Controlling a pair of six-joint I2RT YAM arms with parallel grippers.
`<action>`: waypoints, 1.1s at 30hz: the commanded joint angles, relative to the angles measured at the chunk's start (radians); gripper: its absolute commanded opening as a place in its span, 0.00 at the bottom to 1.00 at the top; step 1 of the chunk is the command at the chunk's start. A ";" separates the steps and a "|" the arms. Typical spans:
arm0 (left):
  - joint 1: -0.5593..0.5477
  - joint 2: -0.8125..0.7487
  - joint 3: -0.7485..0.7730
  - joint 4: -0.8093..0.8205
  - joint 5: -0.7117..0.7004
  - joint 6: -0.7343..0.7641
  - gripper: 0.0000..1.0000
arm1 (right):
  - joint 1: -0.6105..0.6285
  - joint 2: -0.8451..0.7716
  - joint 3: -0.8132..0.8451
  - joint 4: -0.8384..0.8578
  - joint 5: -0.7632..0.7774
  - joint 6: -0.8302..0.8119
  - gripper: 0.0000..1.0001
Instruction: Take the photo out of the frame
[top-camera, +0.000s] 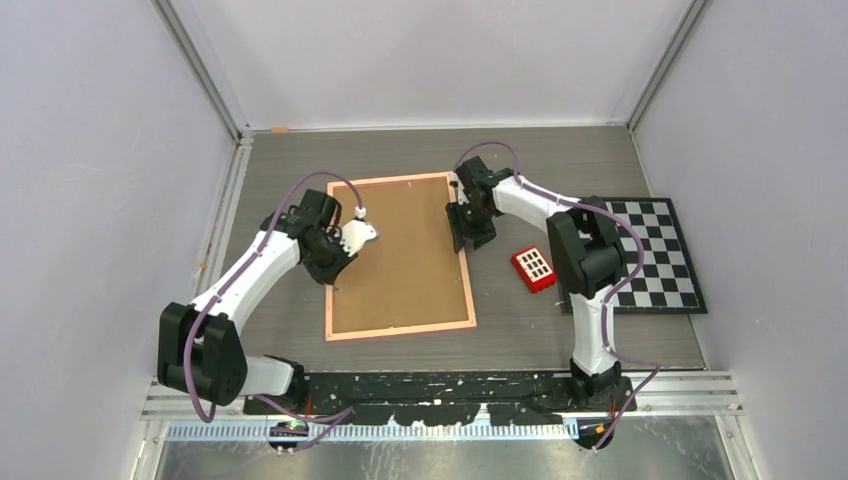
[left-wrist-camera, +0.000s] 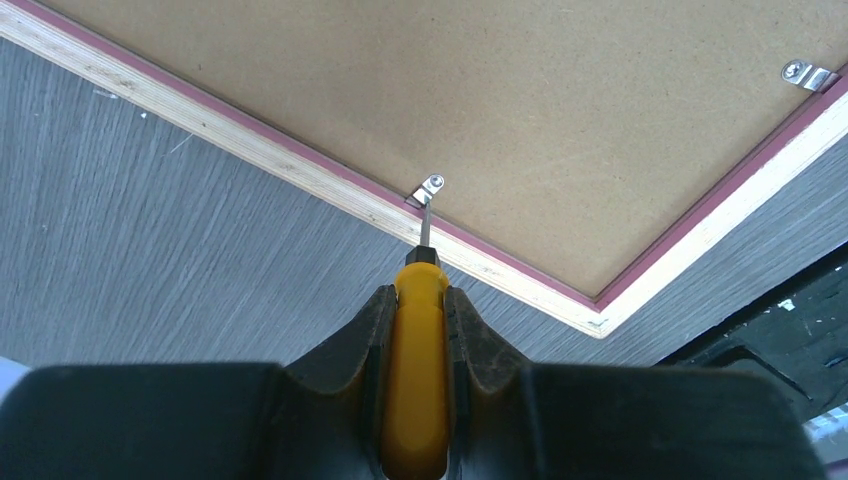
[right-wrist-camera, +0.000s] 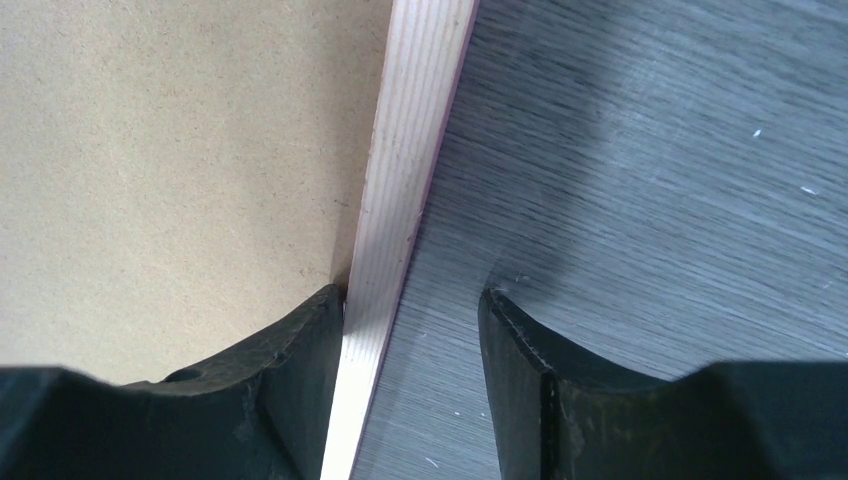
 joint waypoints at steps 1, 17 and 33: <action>-0.005 -0.013 -0.015 0.131 -0.052 0.009 0.00 | 0.002 0.032 -0.040 -0.010 0.065 -0.027 0.56; -0.023 -0.027 -0.031 0.218 -0.033 -0.025 0.00 | 0.002 0.034 -0.041 -0.009 0.058 -0.038 0.55; -0.022 -0.074 0.070 -0.001 -0.112 -0.464 0.00 | 0.001 0.016 -0.023 -0.022 0.039 0.000 0.55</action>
